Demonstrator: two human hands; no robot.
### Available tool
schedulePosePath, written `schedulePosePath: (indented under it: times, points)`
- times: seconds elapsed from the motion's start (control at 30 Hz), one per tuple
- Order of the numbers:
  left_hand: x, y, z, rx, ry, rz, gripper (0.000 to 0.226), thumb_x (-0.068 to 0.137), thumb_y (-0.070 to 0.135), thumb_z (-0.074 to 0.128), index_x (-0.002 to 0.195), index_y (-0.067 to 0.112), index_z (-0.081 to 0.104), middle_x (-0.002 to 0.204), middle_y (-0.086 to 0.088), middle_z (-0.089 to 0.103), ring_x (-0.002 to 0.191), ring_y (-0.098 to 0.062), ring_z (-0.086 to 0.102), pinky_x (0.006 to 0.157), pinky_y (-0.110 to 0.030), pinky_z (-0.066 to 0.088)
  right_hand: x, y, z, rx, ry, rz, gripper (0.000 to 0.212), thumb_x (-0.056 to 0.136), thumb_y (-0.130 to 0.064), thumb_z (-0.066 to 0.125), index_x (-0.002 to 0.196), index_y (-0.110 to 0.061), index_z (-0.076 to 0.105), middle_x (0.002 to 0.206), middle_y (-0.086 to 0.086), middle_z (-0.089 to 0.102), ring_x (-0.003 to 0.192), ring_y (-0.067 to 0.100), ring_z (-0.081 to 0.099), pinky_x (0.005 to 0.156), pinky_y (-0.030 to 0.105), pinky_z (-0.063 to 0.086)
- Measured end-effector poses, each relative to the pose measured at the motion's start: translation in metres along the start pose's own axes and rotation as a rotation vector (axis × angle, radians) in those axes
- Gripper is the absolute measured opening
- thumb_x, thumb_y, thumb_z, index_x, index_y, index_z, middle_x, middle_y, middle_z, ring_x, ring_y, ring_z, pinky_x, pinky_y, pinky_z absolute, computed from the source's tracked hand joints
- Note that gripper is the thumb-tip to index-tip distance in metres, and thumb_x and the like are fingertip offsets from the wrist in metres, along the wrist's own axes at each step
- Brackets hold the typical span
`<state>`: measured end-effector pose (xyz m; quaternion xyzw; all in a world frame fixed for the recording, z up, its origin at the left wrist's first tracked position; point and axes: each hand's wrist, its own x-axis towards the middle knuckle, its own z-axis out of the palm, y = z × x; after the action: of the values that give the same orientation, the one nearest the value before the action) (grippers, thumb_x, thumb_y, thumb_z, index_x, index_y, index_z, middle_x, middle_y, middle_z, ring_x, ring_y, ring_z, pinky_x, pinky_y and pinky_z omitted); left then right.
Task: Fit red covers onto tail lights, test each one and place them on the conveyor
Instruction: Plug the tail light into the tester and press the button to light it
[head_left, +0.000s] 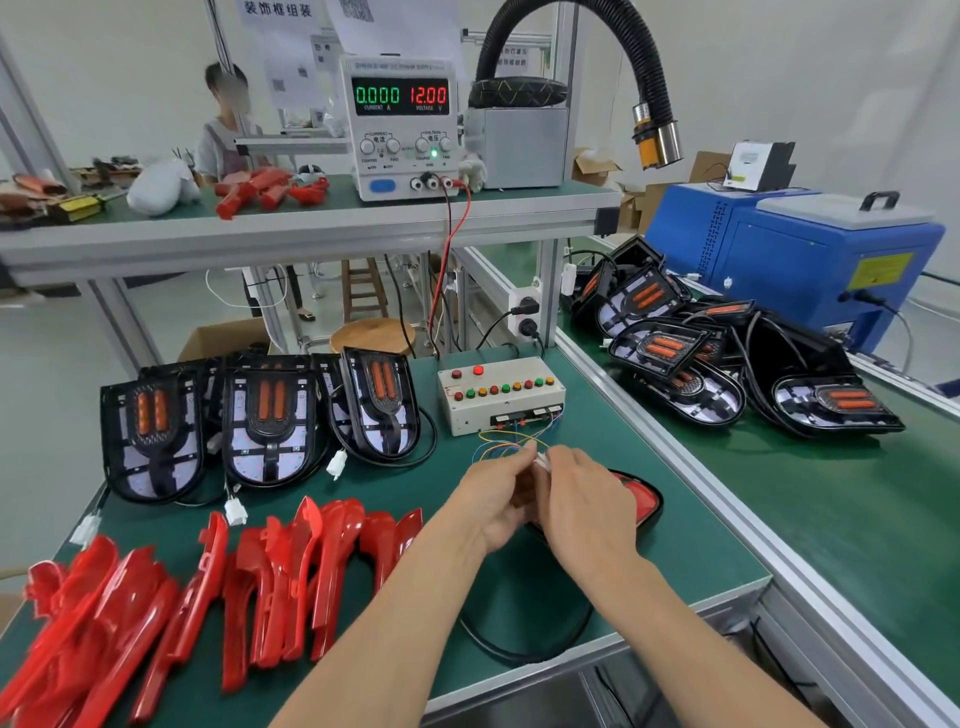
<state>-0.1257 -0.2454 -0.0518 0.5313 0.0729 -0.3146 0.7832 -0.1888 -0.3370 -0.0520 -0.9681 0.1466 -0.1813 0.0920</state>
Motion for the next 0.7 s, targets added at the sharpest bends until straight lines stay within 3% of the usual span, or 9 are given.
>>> schedulePosePath:
  times: [0.1, 0.23, 0.4, 0.47, 0.57, 0.63, 0.7]
  points:
    - [0.000, -0.003, -0.002, -0.053, -0.030, -0.015, 0.020, 0.100, 0.017, 0.065, 0.082, 0.009, 0.068, 0.063, -0.003, 0.067, 0.050, -0.013, 0.063, 0.052, -0.025, 0.054, 0.001, -0.001, -0.001, 0.092, -0.018, 0.032, 0.033, 0.107, -0.039, 0.032, 0.111, -0.016, 0.054, 0.109, 0.006, 0.066, 0.098, 0.031, 0.066, 0.068, 0.038, 0.040]
    - [-0.001, -0.003, -0.006, -0.117, -0.110, -0.094, 0.014, 0.101, 0.015, 0.060, 0.100, 0.004, 0.068, 0.083, -0.010, 0.065, 0.074, -0.020, 0.060, 0.075, -0.033, 0.054, 0.000, 0.001, -0.006, 0.245, -0.052, 0.087, 0.031, 0.103, -0.037, 0.048, 0.123, -0.015, 0.043, 0.108, 0.012, 0.070, 0.101, 0.039, 0.064, 0.071, 0.040, 0.037]
    - [-0.001, -0.007, -0.008, -0.184, -0.133, -0.092, 0.025, 0.105, 0.015, 0.050, 0.100, 0.000, 0.070, 0.090, -0.012, 0.069, 0.085, -0.022, 0.061, 0.090, -0.035, 0.048, 0.000, -0.003, -0.013, 0.302, -0.068, 0.122, 0.024, 0.100, -0.040, 0.051, 0.103, -0.017, 0.047, 0.100, 0.012, 0.070, 0.096, 0.038, 0.064, 0.070, 0.040, 0.042]
    - [0.000, -0.010, -0.006, -0.192, -0.138, -0.073, 0.030, 0.106, 0.017, 0.049, 0.095, 0.001, 0.072, 0.088, -0.012, 0.073, 0.086, -0.023, 0.064, 0.090, -0.035, 0.049, 0.002, -0.005, -0.014, 0.232, -0.087, 0.121, 0.026, 0.102, -0.040, 0.048, 0.101, -0.014, 0.050, 0.102, 0.014, 0.069, 0.096, 0.039, 0.063, 0.066, 0.038, 0.038]
    - [0.001, -0.010, -0.009, -0.236, -0.201, -0.048, 0.033, 0.102, 0.018, 0.053, 0.087, 0.002, 0.078, 0.090, -0.012, 0.073, 0.084, -0.021, 0.066, 0.089, -0.033, 0.050, 0.006, -0.006, -0.018, 0.331, -0.115, 0.156, 0.030, 0.100, -0.041, 0.052, 0.102, -0.012, 0.057, 0.100, 0.013, 0.070, 0.096, 0.037, 0.065, 0.073, 0.038, 0.048]
    - [0.001, -0.010, -0.012, -0.221, -0.247, -0.020, 0.030, 0.093, 0.021, 0.059, 0.082, 0.003, 0.081, 0.085, -0.010, 0.074, 0.070, -0.017, 0.066, 0.076, -0.028, 0.054, 0.009, -0.004, -0.022, 0.467, -0.150, 0.202, 0.027, 0.098, -0.039, 0.057, 0.099, -0.013, 0.063, 0.093, 0.008, 0.072, 0.090, 0.030, 0.069, 0.080, 0.039, 0.054]
    - [0.000, -0.011, -0.014, -0.202, -0.267, -0.004, 0.029, 0.091, 0.023, 0.060, 0.084, 0.004, 0.081, 0.081, -0.008, 0.075, 0.060, -0.014, 0.063, 0.062, -0.025, 0.055, 0.010, -0.002, -0.023, 0.525, -0.194, 0.211, 0.023, 0.098, -0.036, 0.058, 0.093, -0.015, 0.066, 0.082, 0.004, 0.074, 0.079, 0.023, 0.071, 0.078, 0.040, 0.058]
